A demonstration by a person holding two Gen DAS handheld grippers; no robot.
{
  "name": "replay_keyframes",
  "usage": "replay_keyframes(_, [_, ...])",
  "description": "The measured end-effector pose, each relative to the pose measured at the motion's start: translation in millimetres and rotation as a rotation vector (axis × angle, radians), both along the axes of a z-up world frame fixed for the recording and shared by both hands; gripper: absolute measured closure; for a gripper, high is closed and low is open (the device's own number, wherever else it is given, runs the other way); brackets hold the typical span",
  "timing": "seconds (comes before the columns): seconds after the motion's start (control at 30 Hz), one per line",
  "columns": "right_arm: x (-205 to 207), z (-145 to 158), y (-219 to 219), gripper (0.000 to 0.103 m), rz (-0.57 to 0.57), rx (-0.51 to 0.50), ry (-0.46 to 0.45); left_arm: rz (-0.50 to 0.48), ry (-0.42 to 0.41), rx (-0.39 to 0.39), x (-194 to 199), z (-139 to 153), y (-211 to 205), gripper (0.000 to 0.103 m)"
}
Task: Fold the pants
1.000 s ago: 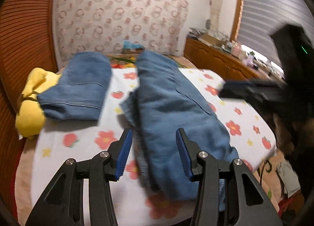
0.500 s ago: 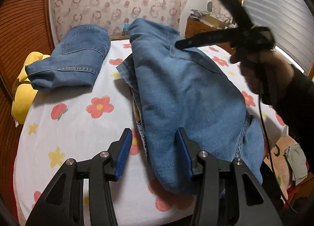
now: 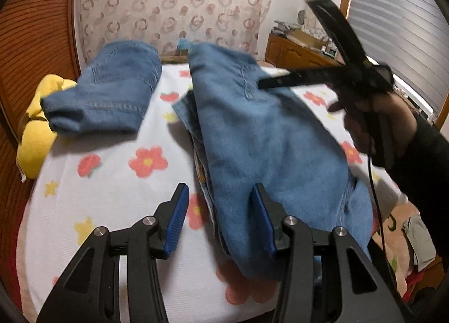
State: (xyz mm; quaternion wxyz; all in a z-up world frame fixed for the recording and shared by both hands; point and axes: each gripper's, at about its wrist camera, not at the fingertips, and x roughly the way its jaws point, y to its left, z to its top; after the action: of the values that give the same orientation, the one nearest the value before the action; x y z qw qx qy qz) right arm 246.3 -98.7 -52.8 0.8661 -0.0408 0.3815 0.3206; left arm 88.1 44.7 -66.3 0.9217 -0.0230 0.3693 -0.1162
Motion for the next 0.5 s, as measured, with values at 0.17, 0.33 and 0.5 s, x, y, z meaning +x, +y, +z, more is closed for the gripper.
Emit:
replay_keyframes(0.17, [-10.3,2.7,-12.2,0.031,0.033,0.014,0.004,-0.002,-0.044,-0.020,21.3,25.2,4.4,0.056])
replay_keyframes(0.33, [-5.0,-1.9,-21.0,0.031,0.054,0.028,0.052,-0.010,-0.043,-0.025,57.8,36.6,1.1,0.056])
replay_keyframes(0.5, [2.3,-10.8,-18.1,0.031,0.094,0.044,0.100,-0.016,-0.018,-0.026,87.0,32.7,-2.7,0.056])
